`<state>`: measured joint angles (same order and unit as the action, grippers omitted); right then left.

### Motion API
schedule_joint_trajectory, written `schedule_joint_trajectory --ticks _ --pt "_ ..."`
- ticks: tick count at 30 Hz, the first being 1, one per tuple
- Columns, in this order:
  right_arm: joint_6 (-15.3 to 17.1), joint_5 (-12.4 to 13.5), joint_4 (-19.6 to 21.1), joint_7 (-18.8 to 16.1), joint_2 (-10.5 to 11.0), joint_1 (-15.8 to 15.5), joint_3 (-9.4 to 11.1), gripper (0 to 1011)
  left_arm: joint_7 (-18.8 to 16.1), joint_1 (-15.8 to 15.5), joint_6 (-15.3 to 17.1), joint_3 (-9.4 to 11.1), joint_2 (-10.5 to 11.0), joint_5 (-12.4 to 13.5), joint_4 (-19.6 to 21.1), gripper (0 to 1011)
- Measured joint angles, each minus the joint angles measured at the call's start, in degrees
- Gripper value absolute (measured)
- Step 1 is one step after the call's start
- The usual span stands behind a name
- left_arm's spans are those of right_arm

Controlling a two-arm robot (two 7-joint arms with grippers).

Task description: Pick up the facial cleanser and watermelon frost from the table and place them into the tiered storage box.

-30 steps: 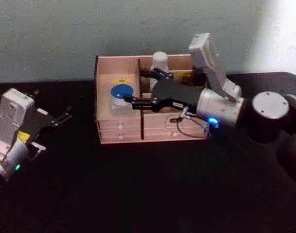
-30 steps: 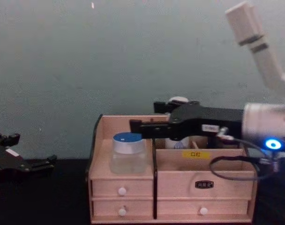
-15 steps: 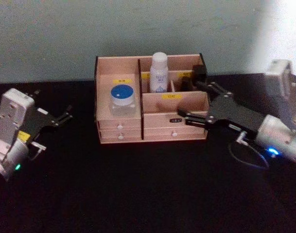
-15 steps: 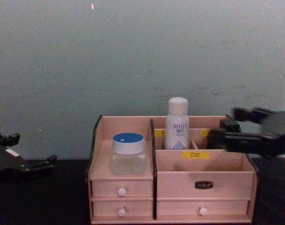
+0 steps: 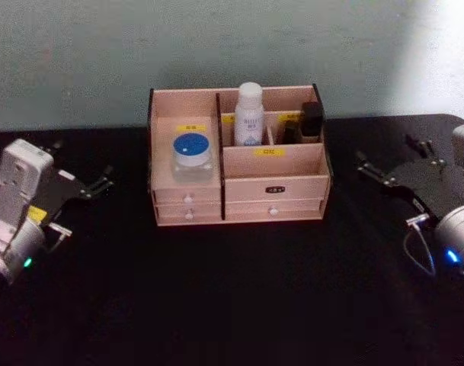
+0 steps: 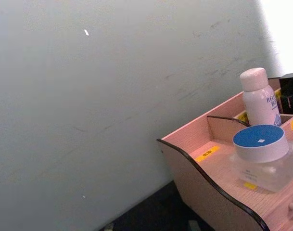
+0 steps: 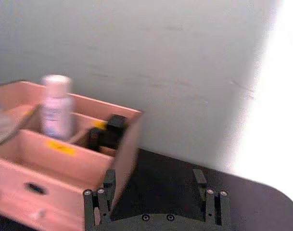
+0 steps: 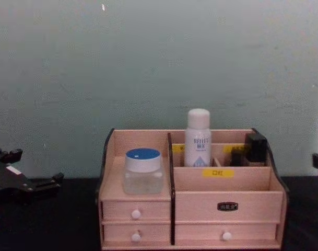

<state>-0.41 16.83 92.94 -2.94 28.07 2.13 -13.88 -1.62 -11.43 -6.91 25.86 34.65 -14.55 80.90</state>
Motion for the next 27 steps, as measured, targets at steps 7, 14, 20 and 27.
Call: schedule_joint_trajectory --ticks 7,14,20,27 --pt "2.72 -2.56 -3.08 7.97 -5.88 0.65 1.44 1002 0.0 0.0 0.0 0.0 0.0 0.0 0.0 1001" --pt "4.43 -3.44 -8.83 10.23 -9.74 2.93 1.88 1002 0.0 0.0 0.0 0.0 0.0 0.0 0.0 1001" --pt "5.59 -3.34 -11.85 8.77 -10.95 4.47 2.09 1002 0.0 0.0 0.0 0.0 0.0 0.0 0.0 1001" --pt "5.54 -3.36 -11.59 9.11 -10.94 4.31 2.07 1002 0.0 0.0 0.0 0.0 0.0 0.0 0.0 1001"
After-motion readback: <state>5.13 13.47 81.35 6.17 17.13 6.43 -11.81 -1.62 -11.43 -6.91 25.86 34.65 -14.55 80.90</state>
